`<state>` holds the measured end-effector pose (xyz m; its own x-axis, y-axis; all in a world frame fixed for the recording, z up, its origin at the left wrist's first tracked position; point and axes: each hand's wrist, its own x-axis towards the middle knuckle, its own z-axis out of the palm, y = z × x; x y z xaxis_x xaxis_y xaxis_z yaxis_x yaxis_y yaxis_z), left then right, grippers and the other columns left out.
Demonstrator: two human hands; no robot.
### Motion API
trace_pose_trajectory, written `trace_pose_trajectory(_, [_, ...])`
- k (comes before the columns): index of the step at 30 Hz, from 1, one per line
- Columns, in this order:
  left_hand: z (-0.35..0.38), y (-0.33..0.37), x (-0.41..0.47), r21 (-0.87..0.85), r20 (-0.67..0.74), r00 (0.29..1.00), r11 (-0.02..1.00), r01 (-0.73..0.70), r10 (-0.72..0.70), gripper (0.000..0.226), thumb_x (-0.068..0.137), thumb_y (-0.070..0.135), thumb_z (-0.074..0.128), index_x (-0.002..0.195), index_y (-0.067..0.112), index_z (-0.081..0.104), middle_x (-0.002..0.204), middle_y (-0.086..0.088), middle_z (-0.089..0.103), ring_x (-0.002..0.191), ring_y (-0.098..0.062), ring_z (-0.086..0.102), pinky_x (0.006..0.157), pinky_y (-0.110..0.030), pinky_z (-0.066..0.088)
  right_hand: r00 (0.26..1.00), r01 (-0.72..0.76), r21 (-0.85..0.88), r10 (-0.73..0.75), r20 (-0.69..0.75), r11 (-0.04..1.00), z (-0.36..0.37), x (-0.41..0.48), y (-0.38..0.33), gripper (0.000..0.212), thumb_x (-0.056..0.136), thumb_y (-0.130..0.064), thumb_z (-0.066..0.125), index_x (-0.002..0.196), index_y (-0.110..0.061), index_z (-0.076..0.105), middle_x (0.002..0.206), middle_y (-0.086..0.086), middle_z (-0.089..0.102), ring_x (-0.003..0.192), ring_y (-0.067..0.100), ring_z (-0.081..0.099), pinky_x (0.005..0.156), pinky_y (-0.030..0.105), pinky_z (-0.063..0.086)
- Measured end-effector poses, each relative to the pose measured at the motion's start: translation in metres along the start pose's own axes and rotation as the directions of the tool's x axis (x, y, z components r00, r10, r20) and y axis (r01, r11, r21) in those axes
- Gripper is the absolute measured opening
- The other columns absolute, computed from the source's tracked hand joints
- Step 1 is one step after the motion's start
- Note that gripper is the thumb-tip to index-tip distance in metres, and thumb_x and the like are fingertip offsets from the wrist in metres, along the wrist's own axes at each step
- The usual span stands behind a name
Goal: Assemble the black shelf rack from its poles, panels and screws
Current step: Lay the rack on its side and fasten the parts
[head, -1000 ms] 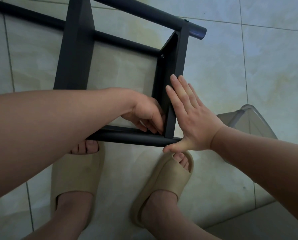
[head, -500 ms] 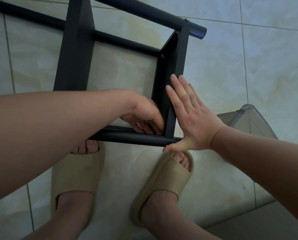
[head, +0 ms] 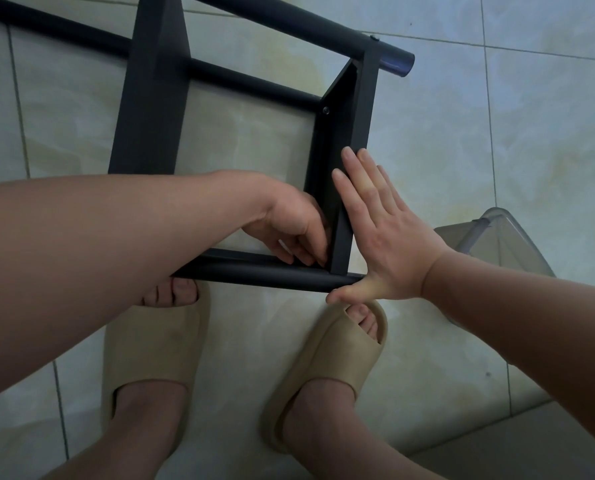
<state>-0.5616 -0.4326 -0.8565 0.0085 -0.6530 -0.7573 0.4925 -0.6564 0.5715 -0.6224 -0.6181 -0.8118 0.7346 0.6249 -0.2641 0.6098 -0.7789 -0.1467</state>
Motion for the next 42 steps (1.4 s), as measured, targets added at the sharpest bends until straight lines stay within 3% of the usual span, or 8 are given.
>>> trace_pose_trajectory(5, [-0.0015,-0.0015,-0.0021,0.015,0.008,0.999,0.999,0.037,-0.038,0.016,0.089,0.024,0.067,0.103,0.023,0.075,0.099,0.007,0.077,0.107,-0.017,0.068,0.096,-0.037,0.049,1.000,0.000,0.004,0.000,0.002,1.000,-0.0006,-0.0001,0.0001,0.138,0.071,-0.096,0.040,0.158,0.006,0.008,0.166,0.028,0.000,0.155,0.044,-0.003,0.123,0.062,0.014])
trace_pose_trajectory(8, [-0.0009,-0.0034,-0.0012,0.060,-0.011,0.999,0.997,0.043,-0.043,0.013,0.089,0.028,0.069,0.099,0.024,0.076,0.096,0.008,0.078,0.100,-0.014,0.069,0.093,-0.036,0.050,1.000,0.001,0.006,-0.001,0.007,1.000,-0.0010,-0.0001,-0.0004,0.138,0.071,-0.096,0.039,0.158,0.006,0.007,0.166,0.028,0.000,0.155,0.045,-0.003,0.123,0.062,0.014])
trace_pose_trajectory(13, [0.0013,-0.0027,0.0015,0.033,-0.024,1.000,0.999,0.017,-0.016,0.004,0.088,0.016,0.070,0.087,0.020,0.073,0.076,0.006,0.074,0.080,-0.012,0.066,0.081,-0.030,0.050,1.000,-0.001,0.001,0.001,0.010,1.000,-0.0012,0.0000,-0.0005,0.139,0.070,-0.096,0.041,0.158,0.006,0.008,0.166,0.027,0.000,0.155,0.045,-0.002,0.123,0.062,0.015])
trace_pose_trajectory(27, [-0.0010,-0.0009,-0.0007,0.014,-0.011,1.000,1.000,-0.013,0.013,0.014,0.087,0.006,0.069,0.096,0.018,0.071,0.086,0.003,0.075,0.085,-0.012,0.068,0.084,-0.028,0.051,1.000,-0.001,0.008,0.001,0.013,1.000,-0.0005,-0.0001,0.0000,0.138,0.071,-0.097,0.039,0.158,0.005,0.005,0.166,0.026,-0.002,0.155,0.043,-0.005,0.124,0.061,0.013])
trace_pose_trajectory(33, [0.0014,-0.0041,-0.0019,-0.015,0.073,0.997,0.999,0.040,-0.039,0.015,0.092,0.023,0.062,0.100,0.023,0.075,0.101,0.004,0.077,0.100,-0.015,0.069,0.092,-0.033,0.048,1.000,-0.003,0.008,0.003,0.017,1.000,-0.0018,-0.0001,-0.0002,0.139,0.070,-0.097,0.039,0.158,0.005,0.006,0.166,0.027,-0.002,0.155,0.043,-0.005,0.124,0.060,0.012])
trace_pose_trajectory(42, [0.0024,-0.0016,0.0030,0.009,-0.029,0.999,1.000,0.017,-0.017,0.008,0.089,0.012,0.069,0.096,0.015,0.072,0.079,0.003,0.073,0.082,-0.014,0.064,0.083,-0.028,0.050,1.000,-0.003,0.008,0.003,0.021,1.000,-0.0018,0.0001,-0.0004,0.139,0.070,-0.097,0.040,0.158,0.005,0.006,0.166,0.027,-0.002,0.155,0.043,-0.005,0.124,0.060,0.012])
